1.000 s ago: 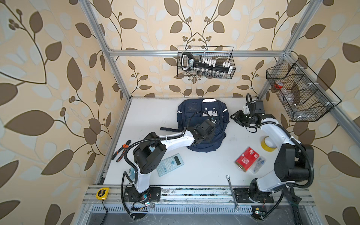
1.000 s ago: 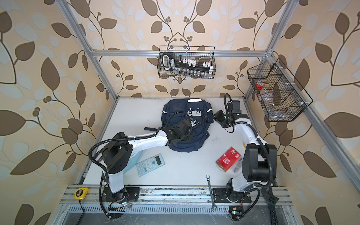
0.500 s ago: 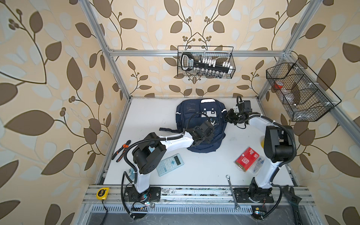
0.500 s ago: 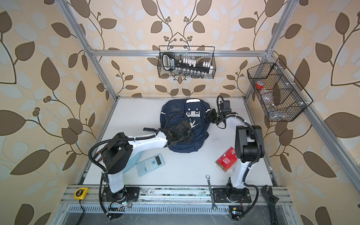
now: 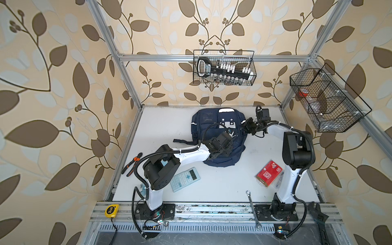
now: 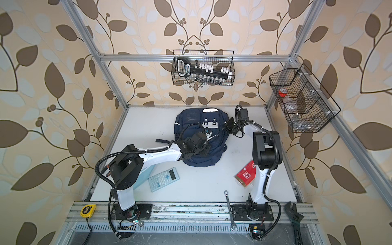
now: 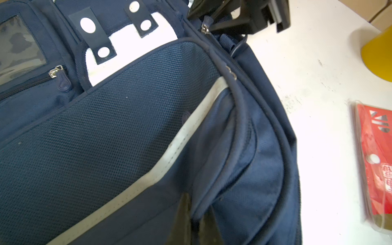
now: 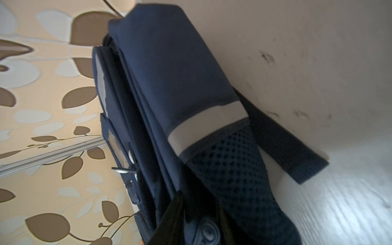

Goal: Pack books, pencil case, and school supplies into a backpack
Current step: Unzip the student bag at the center of the table.

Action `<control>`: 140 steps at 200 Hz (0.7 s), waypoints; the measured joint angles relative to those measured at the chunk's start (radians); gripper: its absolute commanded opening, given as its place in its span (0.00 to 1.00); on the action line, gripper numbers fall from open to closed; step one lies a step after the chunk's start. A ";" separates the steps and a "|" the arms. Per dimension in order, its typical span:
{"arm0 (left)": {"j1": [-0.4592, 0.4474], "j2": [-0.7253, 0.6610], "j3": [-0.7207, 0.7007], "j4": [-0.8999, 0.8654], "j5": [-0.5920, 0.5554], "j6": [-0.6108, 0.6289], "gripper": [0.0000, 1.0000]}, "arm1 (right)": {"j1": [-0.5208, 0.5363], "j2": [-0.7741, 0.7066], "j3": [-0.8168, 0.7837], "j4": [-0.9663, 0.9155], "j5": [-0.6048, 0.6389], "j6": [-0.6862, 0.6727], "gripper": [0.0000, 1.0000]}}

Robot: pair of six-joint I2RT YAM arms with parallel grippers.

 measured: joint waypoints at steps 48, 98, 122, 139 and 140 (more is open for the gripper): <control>0.004 0.000 0.000 -0.001 0.006 -0.014 0.00 | 0.003 -0.007 0.000 0.007 0.008 0.014 0.01; 0.003 0.000 0.000 -0.002 0.014 -0.023 0.00 | 0.003 -0.075 -0.003 -0.026 0.065 -0.026 0.09; 0.004 0.000 0.000 -0.001 0.019 -0.025 0.00 | -0.003 -0.079 -0.003 -0.037 0.069 -0.048 0.00; 0.004 0.000 0.000 -0.001 0.022 -0.025 0.00 | -0.003 -0.075 -0.003 -0.039 0.072 -0.059 0.00; 0.004 0.000 0.000 -0.001 0.023 -0.026 0.00 | -0.003 -0.075 -0.002 -0.039 0.072 -0.060 0.00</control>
